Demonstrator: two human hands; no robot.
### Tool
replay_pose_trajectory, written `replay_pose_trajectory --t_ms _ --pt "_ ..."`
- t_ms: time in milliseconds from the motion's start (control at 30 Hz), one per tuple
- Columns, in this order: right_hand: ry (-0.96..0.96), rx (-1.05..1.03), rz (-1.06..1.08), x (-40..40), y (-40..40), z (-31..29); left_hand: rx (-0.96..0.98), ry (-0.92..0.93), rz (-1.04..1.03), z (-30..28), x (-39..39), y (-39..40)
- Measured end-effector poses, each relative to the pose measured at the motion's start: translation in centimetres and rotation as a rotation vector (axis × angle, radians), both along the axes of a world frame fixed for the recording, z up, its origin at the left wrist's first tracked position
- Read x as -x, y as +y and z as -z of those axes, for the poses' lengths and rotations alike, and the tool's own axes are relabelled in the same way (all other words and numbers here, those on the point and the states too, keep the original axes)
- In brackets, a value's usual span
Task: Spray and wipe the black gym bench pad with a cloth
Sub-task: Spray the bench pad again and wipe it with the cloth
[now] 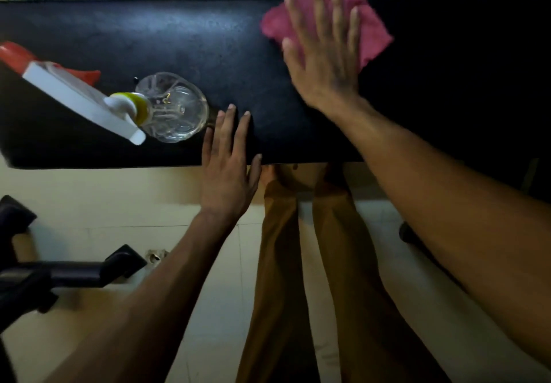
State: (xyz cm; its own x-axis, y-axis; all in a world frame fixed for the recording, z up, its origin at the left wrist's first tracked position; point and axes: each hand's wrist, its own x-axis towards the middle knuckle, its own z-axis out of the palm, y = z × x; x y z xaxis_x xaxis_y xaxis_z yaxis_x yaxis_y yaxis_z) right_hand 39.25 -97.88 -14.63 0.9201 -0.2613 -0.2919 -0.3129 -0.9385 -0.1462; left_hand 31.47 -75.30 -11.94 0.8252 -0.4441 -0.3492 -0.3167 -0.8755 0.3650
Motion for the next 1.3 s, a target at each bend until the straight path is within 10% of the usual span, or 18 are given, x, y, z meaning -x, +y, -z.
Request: replay_pose_trajectory --t_ms 133,400,633,833,1133,1300 --pt "-0.016 0.015 0.077 -0.1 2.1 -0.2 -0.008 -0.003 -0.011 -0.2 -0.2 -0.4" --pt "0.154 -0.056 -0.478 13.3 -1.7 -1.3 -0.002 0.008 -0.113 0.4 -0.1 -0.3" --pt "0.025 0.055 0.253 2.0 2.9 -0.5 0.027 0.038 -0.146 0.4 -0.1 -0.5" --pt "0.112 -0.076 -0.455 12.0 5.0 -1.2 0.058 0.068 -0.153 0.0 -1.0 -0.3" --pt "0.057 0.045 0.035 4.7 2.1 -0.2 0.039 -0.001 -0.204 0.7 0.7 0.1" --pt "0.097 -0.022 -0.295 9.8 4.0 -1.0 0.01 0.002 -0.145 0.4 0.0 -0.1"
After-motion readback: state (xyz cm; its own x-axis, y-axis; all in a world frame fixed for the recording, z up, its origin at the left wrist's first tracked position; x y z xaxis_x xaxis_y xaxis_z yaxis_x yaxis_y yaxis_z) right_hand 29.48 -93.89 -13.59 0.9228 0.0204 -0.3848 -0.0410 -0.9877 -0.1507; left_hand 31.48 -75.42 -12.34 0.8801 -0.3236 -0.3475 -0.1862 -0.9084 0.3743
